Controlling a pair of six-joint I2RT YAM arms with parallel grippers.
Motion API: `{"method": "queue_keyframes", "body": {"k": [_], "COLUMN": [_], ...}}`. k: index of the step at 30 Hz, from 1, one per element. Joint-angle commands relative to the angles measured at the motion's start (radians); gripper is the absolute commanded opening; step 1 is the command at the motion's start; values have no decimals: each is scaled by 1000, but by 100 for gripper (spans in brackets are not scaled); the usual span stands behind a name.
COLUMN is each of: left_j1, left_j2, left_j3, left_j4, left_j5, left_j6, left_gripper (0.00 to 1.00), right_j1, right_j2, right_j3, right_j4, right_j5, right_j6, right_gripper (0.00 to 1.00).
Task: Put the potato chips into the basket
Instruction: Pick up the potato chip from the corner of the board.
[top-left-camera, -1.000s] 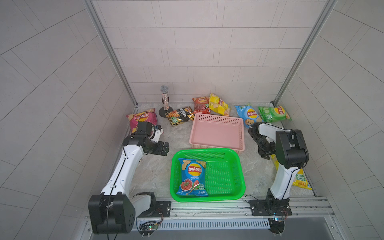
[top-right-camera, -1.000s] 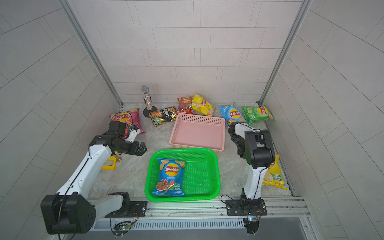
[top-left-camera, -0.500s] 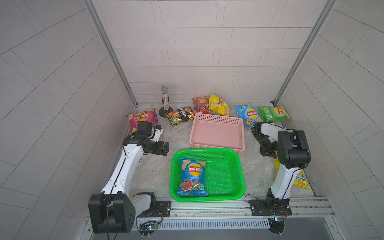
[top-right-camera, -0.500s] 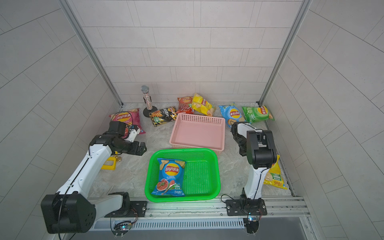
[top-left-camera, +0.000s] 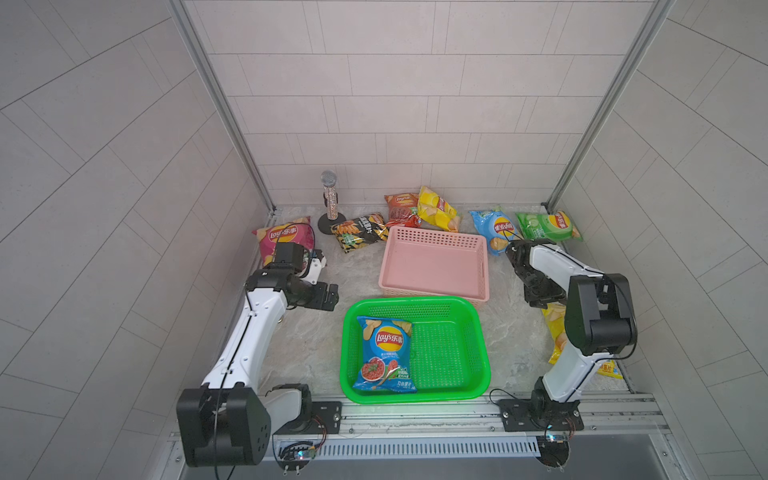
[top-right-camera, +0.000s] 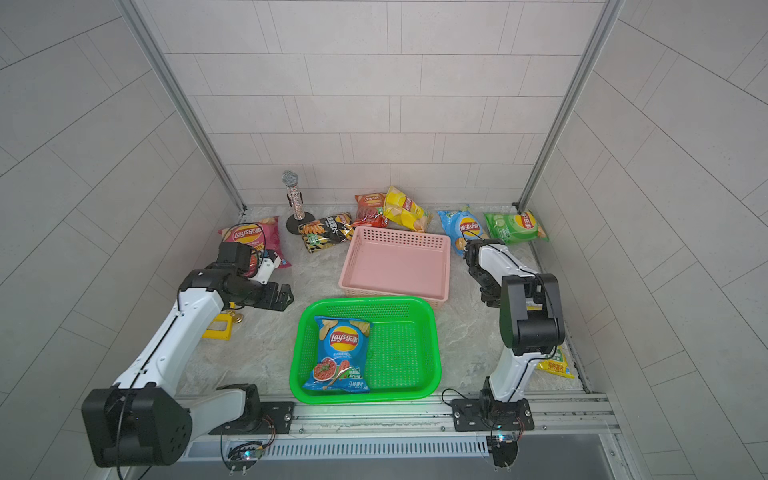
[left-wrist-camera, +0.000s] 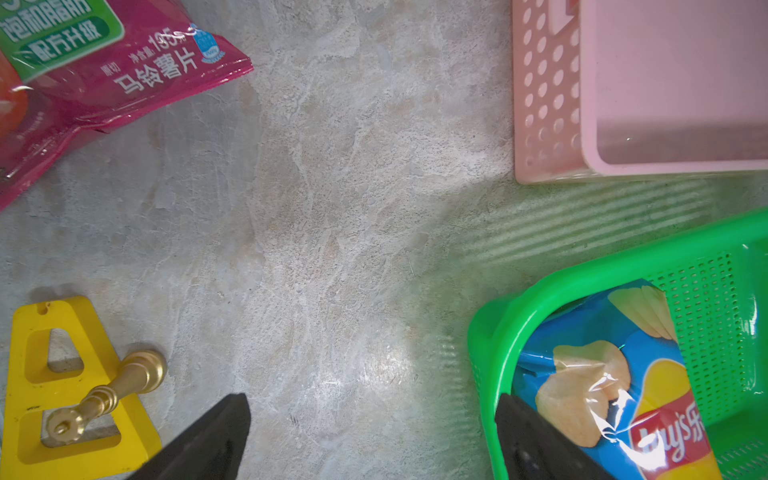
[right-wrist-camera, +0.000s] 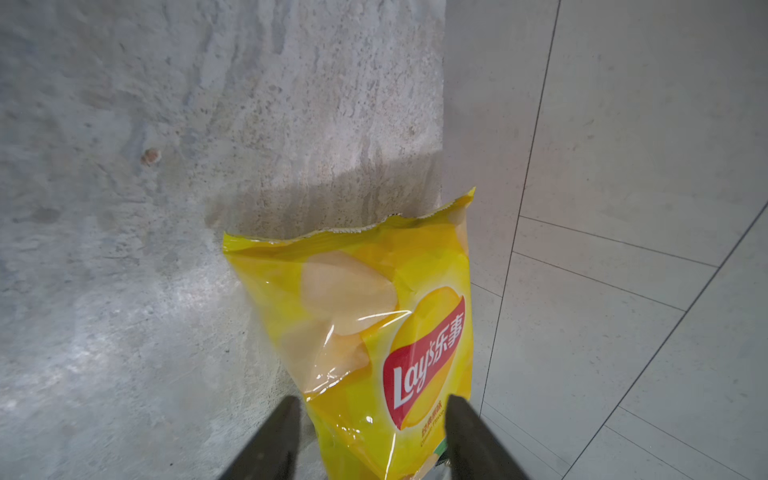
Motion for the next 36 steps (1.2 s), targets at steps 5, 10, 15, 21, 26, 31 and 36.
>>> {"method": "queue_keyframes", "body": {"k": [5, 10, 15, 21, 26, 31, 36], "left_j1": [-3, -2, -2, -2, -2, -3, -3], "left_j2": [-1, -1, -4, -1, -1, -1, 0], "left_j3": [22, 22, 21, 22, 23, 22, 22], "left_j4": [-24, -24, -24, -24, -24, -24, -24], "left_j5": [15, 18, 14, 11, 7, 6, 5], "left_j6": [6, 7, 7, 7, 6, 6, 6], "left_gripper": [100, 100, 100, 100, 100, 100, 100], "right_j1": [-54, -55, -42, 16, 61, 65, 81], "right_j2": [175, 175, 127, 34, -86, -182, -308], "right_j3": [8, 3, 11, 67, 121, 147, 147], "right_j4": [10, 22, 14, -44, -76, -92, -79], "right_j5": [4, -7, 17, 42, 8, -7, -54], "right_j6": [-11, -14, -14, 0, 2, 7, 7], "right_gripper": [75, 36, 16, 14, 11, 11, 9]}}
